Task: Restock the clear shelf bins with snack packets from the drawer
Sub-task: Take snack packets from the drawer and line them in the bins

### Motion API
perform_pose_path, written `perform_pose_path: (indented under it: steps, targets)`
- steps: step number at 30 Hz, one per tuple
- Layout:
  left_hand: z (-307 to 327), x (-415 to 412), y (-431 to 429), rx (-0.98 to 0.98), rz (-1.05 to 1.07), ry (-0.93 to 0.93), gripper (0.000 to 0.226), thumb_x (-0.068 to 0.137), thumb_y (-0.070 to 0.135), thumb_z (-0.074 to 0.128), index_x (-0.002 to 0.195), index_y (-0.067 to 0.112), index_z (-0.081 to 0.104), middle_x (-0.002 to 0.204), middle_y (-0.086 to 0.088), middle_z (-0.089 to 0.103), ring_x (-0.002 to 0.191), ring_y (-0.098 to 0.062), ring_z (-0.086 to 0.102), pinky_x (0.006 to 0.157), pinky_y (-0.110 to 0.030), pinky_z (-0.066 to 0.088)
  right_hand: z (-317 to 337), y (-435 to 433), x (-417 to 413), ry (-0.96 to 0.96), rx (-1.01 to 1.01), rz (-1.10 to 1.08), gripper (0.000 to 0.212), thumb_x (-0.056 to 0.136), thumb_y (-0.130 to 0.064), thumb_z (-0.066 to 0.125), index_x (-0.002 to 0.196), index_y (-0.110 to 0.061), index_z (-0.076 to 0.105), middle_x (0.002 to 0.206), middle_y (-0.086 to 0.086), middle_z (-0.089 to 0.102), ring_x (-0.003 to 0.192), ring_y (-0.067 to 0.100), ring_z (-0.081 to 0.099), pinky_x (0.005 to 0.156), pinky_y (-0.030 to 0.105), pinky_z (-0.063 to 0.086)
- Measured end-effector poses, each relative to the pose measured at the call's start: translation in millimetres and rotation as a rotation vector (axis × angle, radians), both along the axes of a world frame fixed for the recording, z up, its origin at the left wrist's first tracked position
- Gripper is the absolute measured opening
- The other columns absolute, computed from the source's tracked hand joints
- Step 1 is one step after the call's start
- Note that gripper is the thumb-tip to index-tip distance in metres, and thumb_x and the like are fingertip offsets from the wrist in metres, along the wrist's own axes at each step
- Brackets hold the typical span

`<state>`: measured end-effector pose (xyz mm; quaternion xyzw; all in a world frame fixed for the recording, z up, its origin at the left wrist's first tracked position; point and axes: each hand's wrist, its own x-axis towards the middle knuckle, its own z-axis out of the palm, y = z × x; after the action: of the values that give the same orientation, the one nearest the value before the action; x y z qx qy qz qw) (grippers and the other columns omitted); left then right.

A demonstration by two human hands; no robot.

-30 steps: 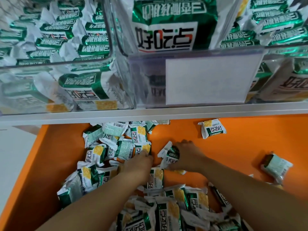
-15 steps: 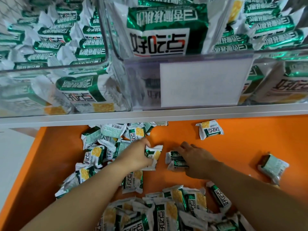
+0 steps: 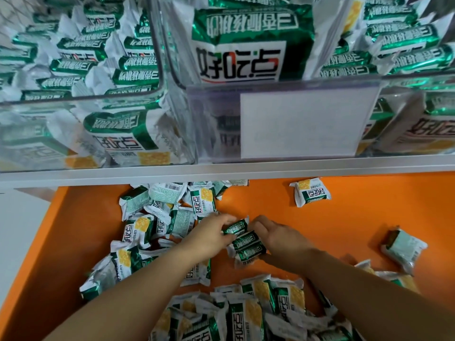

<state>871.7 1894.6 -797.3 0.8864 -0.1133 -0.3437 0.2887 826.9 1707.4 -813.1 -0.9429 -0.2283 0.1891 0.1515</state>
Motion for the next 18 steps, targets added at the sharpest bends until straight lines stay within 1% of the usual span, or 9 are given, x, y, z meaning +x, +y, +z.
perform_pose_path:
  steps: [2, 3, 4, 5, 7, 9, 12, 16, 18]
  targets:
    - [0.4, 1.7, 2.9, -0.040, 0.011, 0.076, 0.047, 0.095, 0.017, 0.056, 0.140, 0.022, 0.043, 0.141, 0.003, 0.046, 0.114, -0.004, 0.046, 0.091, -0.014, 0.035, 1.4, -1.0, -0.5, 0.004, 0.007, -0.070, 0.068, 0.088, -0.031, 0.064, 0.144, -0.015, 0.028, 0.144, 0.005, 0.032, 0.108, 0.027, 0.056, 0.076, 0.033, 0.044]
    - [0.1, 2.4, 3.4, -0.057, 0.017, 0.102, 0.046, 0.096, 0.016, 0.054, 0.141, 0.023, 0.043, 0.139, 0.005, 0.046, 0.109, -0.003, 0.047, 0.084, -0.010, 0.037, 1.9, -0.9, -0.2, 0.035, 0.006, -0.104, 0.076, 0.087, -0.033, 0.065, 0.147, -0.017, 0.020, 0.146, 0.003, 0.027, 0.107, 0.026, 0.056, 0.074, 0.031, 0.043]
    - [-0.8, 2.7, 2.9, -0.065, 0.019, 0.117, 0.046, 0.097, 0.015, 0.053, 0.141, 0.024, 0.043, 0.137, 0.006, 0.047, 0.106, -0.002, 0.047, 0.077, -0.006, 0.038, 1.3, -0.5, 0.2, 0.076, 0.015, -0.134, 0.086, 0.086, -0.035, 0.066, 0.150, -0.018, 0.011, 0.149, 0.003, 0.023, 0.107, 0.027, 0.057, 0.075, 0.031, 0.044]
    - [-1.0, 2.4, 1.5, -0.069, 0.017, 0.126, 0.045, 0.098, 0.014, 0.051, 0.141, 0.024, 0.043, 0.135, 0.006, 0.047, 0.105, -0.003, 0.047, 0.073, -0.004, 0.037, 0.0, 0.5, 0.3, 0.113, 0.031, -0.150, 0.094, 0.085, -0.036, 0.068, 0.152, -0.021, 0.003, 0.153, 0.002, 0.018, 0.108, 0.028, 0.058, 0.077, 0.032, 0.046]
    - [-2.6, -0.5, -1.5, -0.071, 0.017, 0.147, 0.043, 0.099, 0.014, 0.049, 0.140, 0.024, 0.043, 0.132, 0.005, 0.048, 0.104, -0.004, 0.048, 0.079, -0.008, 0.039, -2.3, 4.1, -0.3, 0.153, 0.045, -0.132, 0.101, 0.083, -0.038, 0.070, 0.152, -0.027, -0.003, 0.157, -0.002, 0.010, 0.115, 0.029, 0.056, 0.084, 0.034, 0.048]
    - [-6.1, -4.3, -4.3, -0.060, 0.019, 0.167, 0.040, 0.098, 0.013, 0.050, 0.138, 0.022, 0.047, 0.127, 0.004, 0.051, 0.103, -0.006, 0.053, 0.084, -0.014, 0.044, -5.5, 6.9, -0.9, 0.161, 0.035, -0.104, 0.097, 0.081, -0.038, 0.072, 0.151, -0.028, 0.006, 0.156, -0.001, 0.017, 0.122, 0.027, 0.051, 0.091, 0.034, 0.046]
    - [-7.0, -6.6, -5.3, -0.030, 0.018, 0.149, 0.043, 0.097, 0.013, 0.053, 0.138, 0.020, 0.045, 0.136, 0.001, 0.049, 0.120, -0.013, 0.050, 0.095, -0.022, 0.041, -5.9, 7.8, -0.9, 0.120, -0.014, -0.079, 0.089, 0.077, -0.043, 0.073, 0.146, -0.024, 0.020, 0.140, 0.000, 0.040, 0.123, 0.022, 0.045, 0.096, 0.034, 0.042]
    - [1.2, -5.6, -4.4, -0.016, 0.016, 0.248, 0.062, 0.092, 0.005, 0.053, 0.146, 0.023, 0.030, 0.143, 0.002, 0.043, 0.122, -0.013, 0.047, 0.094, -0.025, 0.044, -0.8, 7.4, -1.5, 0.100, -0.068, -0.061, 0.086, 0.074, -0.051, 0.072, 0.140, -0.020, 0.028, 0.135, 0.002, 0.044, 0.121, 0.021, 0.043, 0.096, 0.034, 0.039]
    - [10.9, -7.2, -6.9, 0.038, -0.039, 0.272, 0.073, 0.088, 0.007, 0.060, 0.148, 0.028, 0.025, 0.147, 0.000, 0.038, 0.127, -0.016, 0.044, 0.099, -0.028, 0.043, 7.1, 6.8, -1.5, 0.086, -0.073, -0.052, 0.083, 0.074, -0.052, 0.072, 0.137, -0.018, 0.031, 0.131, 0.003, 0.046, 0.118, 0.021, 0.044, 0.094, 0.034, 0.040]
